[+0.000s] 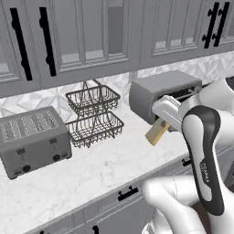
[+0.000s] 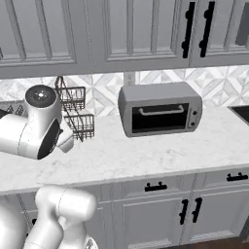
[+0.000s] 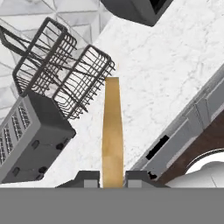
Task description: Start the toaster. Once the lever pops up, take the bread to the plate on the dining counter.
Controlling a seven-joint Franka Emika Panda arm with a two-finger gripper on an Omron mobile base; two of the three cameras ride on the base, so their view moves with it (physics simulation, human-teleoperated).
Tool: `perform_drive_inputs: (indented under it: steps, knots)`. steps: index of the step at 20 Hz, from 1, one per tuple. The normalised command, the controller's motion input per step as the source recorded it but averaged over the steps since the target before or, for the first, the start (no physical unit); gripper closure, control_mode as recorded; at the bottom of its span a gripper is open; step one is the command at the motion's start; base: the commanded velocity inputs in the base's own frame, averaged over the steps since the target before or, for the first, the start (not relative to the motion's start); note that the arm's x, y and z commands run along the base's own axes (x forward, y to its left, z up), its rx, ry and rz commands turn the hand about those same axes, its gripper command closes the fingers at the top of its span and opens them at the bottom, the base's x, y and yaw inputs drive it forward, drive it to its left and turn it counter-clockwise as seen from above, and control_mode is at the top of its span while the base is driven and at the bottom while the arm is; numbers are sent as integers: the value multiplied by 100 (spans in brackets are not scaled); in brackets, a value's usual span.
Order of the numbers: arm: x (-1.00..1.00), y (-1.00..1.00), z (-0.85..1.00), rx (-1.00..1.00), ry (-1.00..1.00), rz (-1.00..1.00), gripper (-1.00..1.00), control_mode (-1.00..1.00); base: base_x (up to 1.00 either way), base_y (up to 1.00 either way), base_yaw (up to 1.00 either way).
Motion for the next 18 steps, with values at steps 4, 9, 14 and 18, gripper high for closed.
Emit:
perform_drive_inputs:
  steps: [4, 9, 14, 18]
  knots:
    - [0, 0, 0, 0, 0, 0, 100, 100, 0, -54, -70]
    - [0, 0, 0, 0, 0, 0, 100, 100, 0, -43, -75]
    - [0, 0, 0, 0, 0, 0, 100, 100, 2, -35, -78]
    - [0, 0, 0, 0, 0, 0, 100, 100, 4, -33, -79]
